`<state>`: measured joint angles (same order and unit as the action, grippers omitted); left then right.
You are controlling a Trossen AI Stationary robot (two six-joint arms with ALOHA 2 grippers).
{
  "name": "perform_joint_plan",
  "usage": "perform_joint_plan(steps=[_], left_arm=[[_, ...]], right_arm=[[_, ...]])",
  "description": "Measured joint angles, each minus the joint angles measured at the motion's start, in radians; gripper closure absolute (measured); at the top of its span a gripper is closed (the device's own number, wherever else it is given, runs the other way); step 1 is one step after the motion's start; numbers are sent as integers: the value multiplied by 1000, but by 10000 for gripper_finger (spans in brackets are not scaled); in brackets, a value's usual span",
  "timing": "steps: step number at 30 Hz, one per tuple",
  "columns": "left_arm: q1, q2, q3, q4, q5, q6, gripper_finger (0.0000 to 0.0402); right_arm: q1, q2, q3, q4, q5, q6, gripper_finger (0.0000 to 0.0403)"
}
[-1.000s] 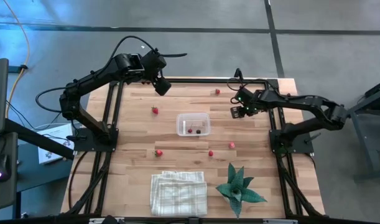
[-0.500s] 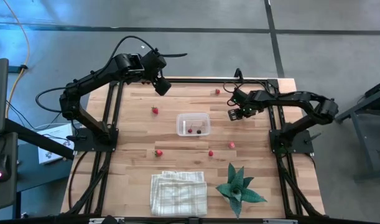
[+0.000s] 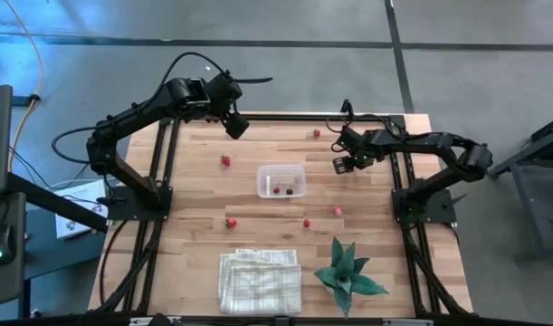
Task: Pick and placing Produce into tupperware
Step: Put the top right red strawberry into the transparent bin
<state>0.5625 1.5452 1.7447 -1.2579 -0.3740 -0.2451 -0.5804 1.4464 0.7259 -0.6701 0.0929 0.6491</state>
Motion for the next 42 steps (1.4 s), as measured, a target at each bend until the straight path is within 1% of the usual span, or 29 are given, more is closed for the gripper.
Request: perform_joint_plan(steps=[7,12,16,19,23,31,42], left_arm=[[0,0,0,0,0,-13,135],[0,0,0,0,0,-14,135],[0,0,0,0,0,-23,135],[0,0,0,0,0,-32,135],[0,0,0,0,0,-46,135],[0,0,0,0,0,-55,135],[0,0,0,0,0,-68,135]], right_arm=[[-6,-1,58,-62,-7,-103,231],[-23,-1,99,-134,-7,-278,231],[-45,-1,105,-197,-10,-412,231],[-64,-1,100,-194,-35,-476,231],[-87,-1,96,-169,-40,-553,231],[-115,12,96,-161,-49,-634,231],[-115,100,95,-108,-49,-688,231]])
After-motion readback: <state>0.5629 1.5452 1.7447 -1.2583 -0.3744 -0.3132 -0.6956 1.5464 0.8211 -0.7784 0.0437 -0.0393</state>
